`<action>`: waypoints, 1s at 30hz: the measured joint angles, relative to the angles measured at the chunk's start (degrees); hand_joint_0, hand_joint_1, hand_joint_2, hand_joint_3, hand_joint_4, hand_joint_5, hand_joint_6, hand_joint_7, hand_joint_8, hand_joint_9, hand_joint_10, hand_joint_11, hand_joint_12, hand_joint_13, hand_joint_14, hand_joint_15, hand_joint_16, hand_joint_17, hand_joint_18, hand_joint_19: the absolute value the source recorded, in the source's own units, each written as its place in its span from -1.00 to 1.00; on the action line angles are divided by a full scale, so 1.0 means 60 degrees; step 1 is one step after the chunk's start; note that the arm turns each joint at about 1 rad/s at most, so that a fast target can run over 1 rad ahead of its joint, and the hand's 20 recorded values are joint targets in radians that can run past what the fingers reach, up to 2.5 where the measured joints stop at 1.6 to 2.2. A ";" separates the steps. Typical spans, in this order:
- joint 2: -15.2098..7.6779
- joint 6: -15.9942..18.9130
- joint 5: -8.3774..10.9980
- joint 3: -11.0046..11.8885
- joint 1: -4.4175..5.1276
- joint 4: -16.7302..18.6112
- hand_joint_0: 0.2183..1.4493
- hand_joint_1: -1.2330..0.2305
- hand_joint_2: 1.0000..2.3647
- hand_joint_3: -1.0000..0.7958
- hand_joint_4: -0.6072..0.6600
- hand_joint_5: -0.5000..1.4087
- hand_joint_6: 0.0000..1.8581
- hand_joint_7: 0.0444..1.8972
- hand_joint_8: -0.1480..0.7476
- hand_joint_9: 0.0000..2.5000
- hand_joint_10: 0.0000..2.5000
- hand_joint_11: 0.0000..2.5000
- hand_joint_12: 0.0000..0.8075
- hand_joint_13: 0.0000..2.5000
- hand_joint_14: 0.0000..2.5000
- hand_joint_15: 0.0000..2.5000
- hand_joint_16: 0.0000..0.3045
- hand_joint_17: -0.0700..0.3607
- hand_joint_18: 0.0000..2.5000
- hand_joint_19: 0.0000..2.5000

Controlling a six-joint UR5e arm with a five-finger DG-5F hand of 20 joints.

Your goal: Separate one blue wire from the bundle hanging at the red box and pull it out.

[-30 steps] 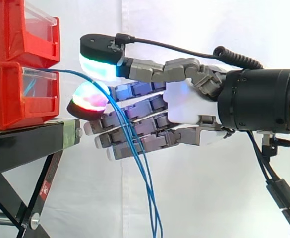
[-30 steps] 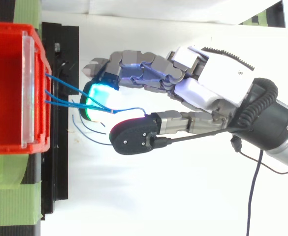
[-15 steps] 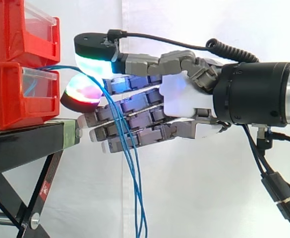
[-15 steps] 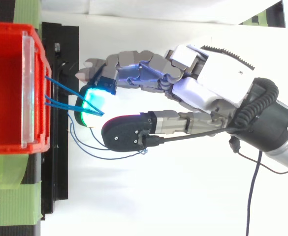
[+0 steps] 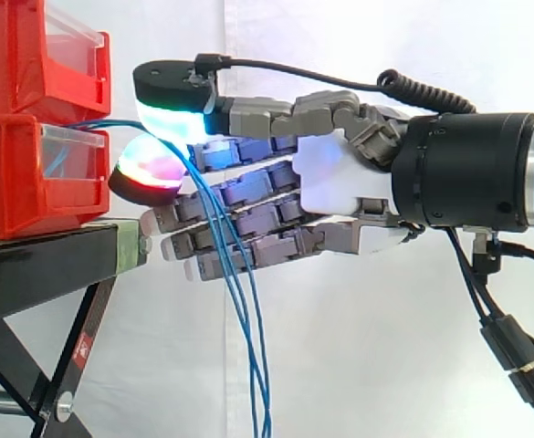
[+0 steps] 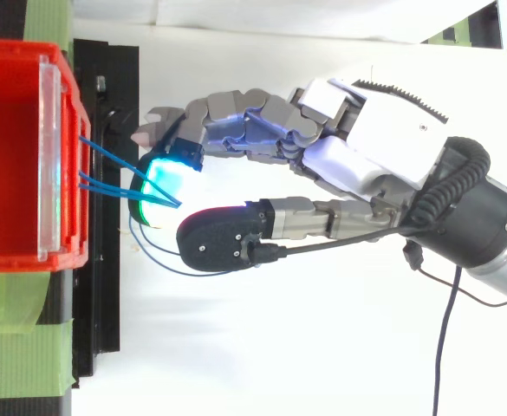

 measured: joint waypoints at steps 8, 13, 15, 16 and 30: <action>-0.0001 0.0016 -0.0003 0.0001 0.0011 -0.0023 -0.43 -0.19 -0.98 -0.30 0.34 -0.68 -0.18 0.08 0.01 -0.61 -1.00 -0.85 -0.05 -0.78 -1.00 -0.89 -0.58 -0.01 -0.76 -0.87; -0.0003 0.0016 -0.0013 0.0001 0.0014 -0.0024 -0.41 -0.16 -0.98 -0.25 0.33 -0.67 -0.18 0.09 0.01 -0.61 -1.00 -0.85 -0.05 -0.77 -1.00 -0.89 -0.59 -0.02 -0.75 -0.86; -0.0002 0.0020 -0.0012 -0.0001 0.0015 -0.0025 -0.41 -0.14 -0.98 -0.25 0.33 -0.67 -0.19 0.10 0.01 -0.61 -1.00 -0.85 -0.05 -0.77 -1.00 -0.89 -0.59 -0.02 -0.75 -0.86; 0.0000 0.0022 -0.0012 0.0000 0.0016 -0.0025 -0.41 -0.13 -0.98 -0.25 0.33 -0.67 -0.19 0.10 0.01 -0.61 -1.00 -0.85 -0.05 -0.77 -1.00 -0.88 -0.59 -0.02 -0.75 -0.86; -0.0002 0.0011 -0.0018 0.0001 0.0021 -0.0025 -0.41 -0.11 -0.98 -0.23 0.33 -0.67 -0.18 0.12 0.02 -0.61 -1.00 -0.85 -0.05 -0.77 -1.00 -0.89 -0.58 -0.01 -0.76 -0.86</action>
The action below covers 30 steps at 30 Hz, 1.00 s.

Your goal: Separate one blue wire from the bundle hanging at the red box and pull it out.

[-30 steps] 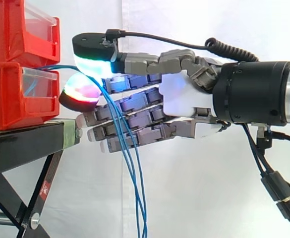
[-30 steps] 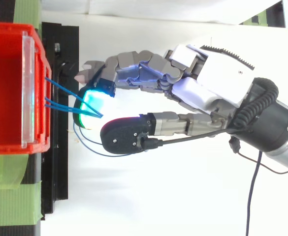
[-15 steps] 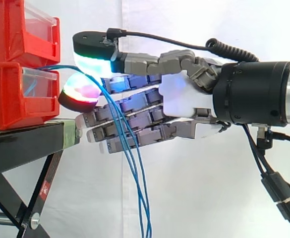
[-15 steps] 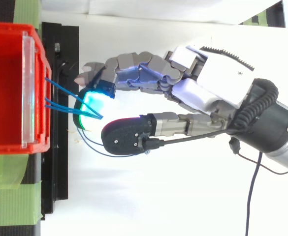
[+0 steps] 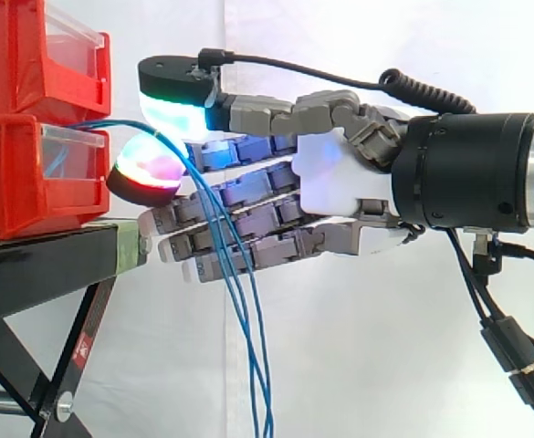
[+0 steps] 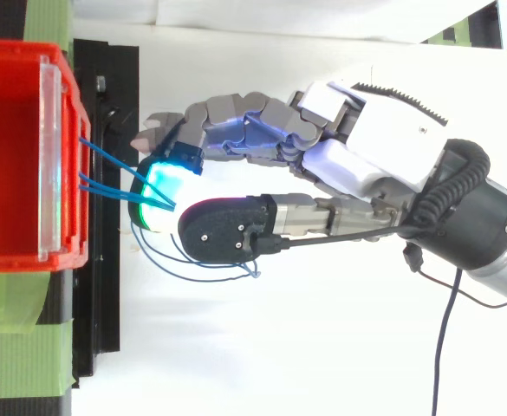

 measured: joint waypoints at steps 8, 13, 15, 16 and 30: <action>-0.0001 0.0000 0.0008 0.0001 -0.0001 0.0000 -0.36 -0.24 -0.97 -0.13 0.31 -0.68 -0.13 0.08 0.01 -0.60 -0.99 -0.84 -0.06 -0.75 -1.00 -0.89 -0.59 -0.03 -0.74 -0.87; 0.0001 0.0002 0.0018 0.0000 0.0000 0.0000 -0.36 -0.29 -0.97 -0.07 0.24 -0.69 -0.11 0.07 -0.01 -0.58 -0.99 -0.81 -0.07 -0.73 -1.00 -0.88 -0.60 -0.03 -0.72 -0.86; 0.0004 0.0005 0.0021 0.0000 -0.0001 0.0000 -0.35 -0.32 -0.96 -0.05 0.21 -0.69 -0.10 0.06 -0.01 -0.57 -0.99 -0.80 -0.08 -0.72 -0.99 -0.87 -0.60 -0.04 -0.71 -0.86; 0.0006 0.0004 0.0021 0.0000 -0.0001 0.0000 -0.35 -0.32 -0.96 -0.05 0.21 -0.69 -0.10 0.06 -0.01 -0.57 -0.99 -0.81 -0.08 -0.72 -1.00 -0.87 -0.60 -0.04 -0.71 -0.86; 0.0010 0.0545 -0.0023 0.0000 0.0046 -0.0123 -0.32 -0.41 -0.96 0.04 0.18 -0.69 -0.09 0.01 -0.02 -0.51 -0.99 -0.71 -0.09 -0.64 -0.99 -0.81 -0.61 -0.06 -0.68 -0.86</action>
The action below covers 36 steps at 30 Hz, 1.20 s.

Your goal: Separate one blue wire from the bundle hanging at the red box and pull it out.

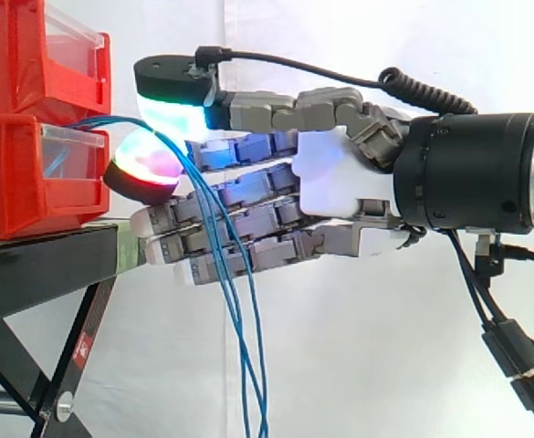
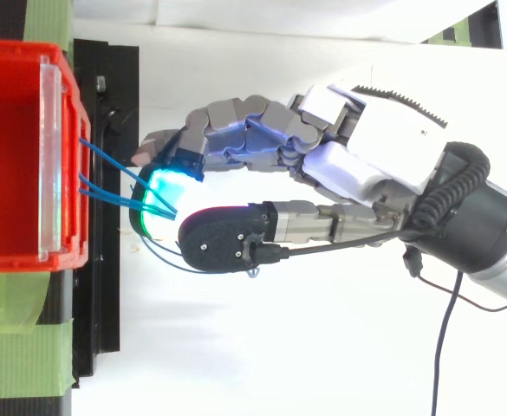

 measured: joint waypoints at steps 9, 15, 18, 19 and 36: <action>-0.0005 0.0623 -0.0126 0.0000 0.0029 -0.0441 -0.33 -0.41 -0.96 0.05 0.18 -0.69 -0.09 0.02 0.00 -0.48 -0.99 -0.66 -0.11 -0.53 -0.99 -0.73 -0.62 -0.07 -0.66 -0.85; -0.0007 0.1110 -0.0490 0.0000 0.0031 -0.0817 -0.33 -0.40 -0.96 0.05 0.19 -0.69 -0.09 0.03 -0.01 -0.48 -0.99 -0.67 -0.13 -0.43 -0.99 -0.67 -0.62 -0.07 -0.66 -0.84; -0.0009 0.1346 -0.0688 0.0000 0.0032 -0.1063 -0.33 -0.40 -0.96 0.05 0.18 -0.69 -0.09 0.03 0.00 -0.48 -0.99 -0.67 -0.14 -0.39 -0.99 -0.65 -0.62 -0.07 -0.66 -0.85; -0.0010 0.1452 -0.0756 0.0000 0.0033 -0.1149 -0.33 -0.40 -0.96 0.05 0.18 -0.69 -0.09 0.04 0.00 -0.48 -0.99 -0.67 -0.14 -0.36 -0.99 -0.62 -0.62 -0.07 -0.66 -0.85; -0.0012 0.2072 -0.1128 -0.0001 0.0029 -0.1944 -0.32 -0.37 -0.95 0.04 0.19 -0.69 -0.09 0.05 0.04 -0.21 -0.98 -0.31 -0.16 -0.02 -0.98 -0.16 -0.62 -0.07 -0.66 -0.85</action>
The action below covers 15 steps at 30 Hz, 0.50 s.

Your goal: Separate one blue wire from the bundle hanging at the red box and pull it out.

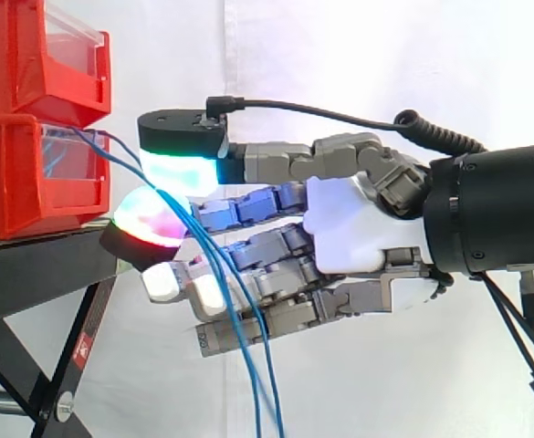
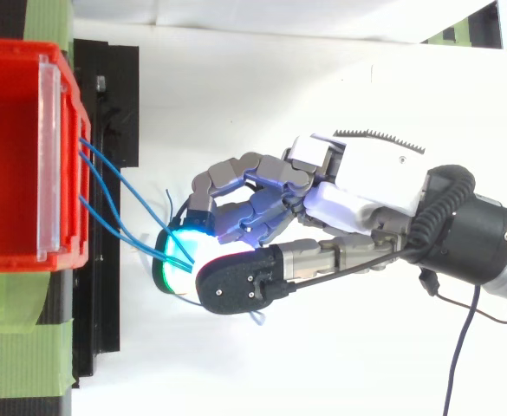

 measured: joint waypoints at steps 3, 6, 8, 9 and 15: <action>0.0001 0.0004 0.0001 0.0001 -0.0002 -0.0009 -0.32 -0.37 -0.95 0.03 0.19 -0.70 -0.09 0.05 0.05 -0.21 -0.99 -0.32 -0.18 0.02 -0.98 -0.08 -0.62 -0.07 -0.65 -0.84; 0.0000 0.0005 0.0001 0.0001 0.0001 -0.0012 -0.32 -0.37 -0.95 0.03 0.19 -0.70 -0.09 0.05 0.04 -0.22 -0.98 -0.32 -0.19 0.06 -0.98 -0.03 -0.62 -0.07 -0.65 -0.83; 0.0000 0.0005 0.0004 0.0001 0.0001 -0.0012 -0.32 -0.36 -0.95 0.03 0.20 -0.70 -0.09 0.05 0.05 -0.22 -0.98 -0.32 -0.22 0.08 -0.98 0.01 -0.62 -0.07 -0.63 -0.82; 0.0000 0.0005 0.0006 0.0001 0.0001 -0.0013 -0.32 -0.36 -0.95 0.03 0.20 -0.70 -0.09 0.05 0.04 -0.22 -0.98 -0.32 -0.20 0.09 -0.98 0.03 -0.62 -0.07 -0.63 -0.82; 0.0000 -0.0010 0.0008 0.0001 0.0000 -0.0013 -0.31 -0.36 -0.95 0.01 0.21 -0.70 -0.09 0.05 0.04 -0.22 -0.98 -0.31 -0.20 0.11 -0.99 0.08 -0.63 -0.08 -0.61 -0.80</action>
